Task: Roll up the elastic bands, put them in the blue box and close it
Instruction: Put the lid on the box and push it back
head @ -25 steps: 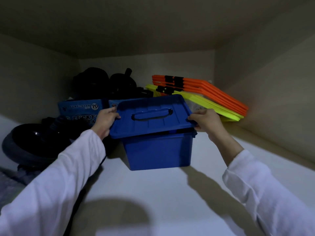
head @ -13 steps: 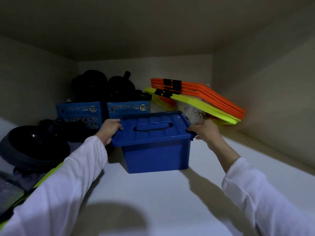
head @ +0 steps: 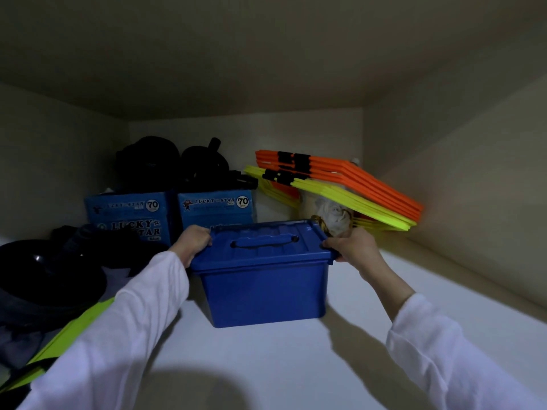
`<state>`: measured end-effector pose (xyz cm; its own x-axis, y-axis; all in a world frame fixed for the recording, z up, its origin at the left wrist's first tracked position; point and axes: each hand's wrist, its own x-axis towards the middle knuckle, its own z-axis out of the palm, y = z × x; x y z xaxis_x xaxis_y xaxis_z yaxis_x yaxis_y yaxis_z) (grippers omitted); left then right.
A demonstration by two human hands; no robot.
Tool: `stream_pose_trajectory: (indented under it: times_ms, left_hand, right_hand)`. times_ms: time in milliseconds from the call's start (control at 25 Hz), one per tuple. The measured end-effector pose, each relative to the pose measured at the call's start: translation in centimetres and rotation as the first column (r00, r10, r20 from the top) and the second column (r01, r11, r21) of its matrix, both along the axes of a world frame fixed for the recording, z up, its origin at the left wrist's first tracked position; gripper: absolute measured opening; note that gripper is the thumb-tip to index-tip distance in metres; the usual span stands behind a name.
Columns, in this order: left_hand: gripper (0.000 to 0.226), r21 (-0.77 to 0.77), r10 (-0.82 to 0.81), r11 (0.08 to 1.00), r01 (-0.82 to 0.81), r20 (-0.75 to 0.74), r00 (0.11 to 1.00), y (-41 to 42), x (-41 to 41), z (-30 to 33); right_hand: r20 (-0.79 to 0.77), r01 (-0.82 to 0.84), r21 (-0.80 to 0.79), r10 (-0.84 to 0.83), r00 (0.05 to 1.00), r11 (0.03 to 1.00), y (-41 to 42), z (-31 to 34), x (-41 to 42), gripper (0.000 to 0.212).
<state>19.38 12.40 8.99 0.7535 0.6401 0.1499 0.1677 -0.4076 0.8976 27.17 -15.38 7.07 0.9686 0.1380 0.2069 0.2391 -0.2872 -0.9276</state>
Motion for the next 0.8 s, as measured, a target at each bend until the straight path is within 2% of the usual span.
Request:
stream_pose_trajectory:
  times_ms: [240,400,480,560,600,680,800]
  left_hand:
    - [0.028,0.014,-0.018,1.0,0.018,-0.012,1.0,0.6,-0.1,-0.8]
    - [0.026,0.022,0.039,0.999,-0.039,-0.032,0.999,0.8,-0.2,-0.9]
    - [0.004,-0.007,0.11,0.994,-0.11,-0.015,0.994,0.7,-0.3,-1.0]
    - [0.031,-0.042,0.143,0.989,-0.144,-0.015,0.99,0.9,-0.2,-1.1]
    - [0.037,-0.051,0.132,0.99,-0.132,-0.007,0.991,0.7,-0.3,-1.1]
    - [0.039,-0.06,0.138,0.989,-0.137,0.008,0.99,0.5,-0.4,-1.1]
    - [0.038,-0.067,0.146,0.987,-0.145,0.02,0.989,0.2,-0.5,-1.2]
  right_hand:
    - [-0.017,-0.02,-0.072,0.019,1.0,0.997,0.7,-0.4,0.1,0.016]
    - [-0.086,-0.064,-0.025,0.062,0.994,0.998,0.5,-0.3,0.4,0.018]
    - [-0.147,-0.09,-0.005,0.088,0.985,0.996,0.3,-0.4,0.6,0.021]
    - [-0.21,-0.119,0.03,0.122,0.97,0.992,0.1,-0.4,0.6,0.022]
    - [-0.229,-0.134,0.056,0.143,0.963,0.989,0.1,-0.4,0.6,0.021]
    - [-0.232,-0.149,0.112,0.171,0.958,0.983,0.4,-0.4,0.5,0.015]
    - [-0.216,-0.137,0.189,0.177,0.96,0.972,0.7,-0.4,0.6,0.017]
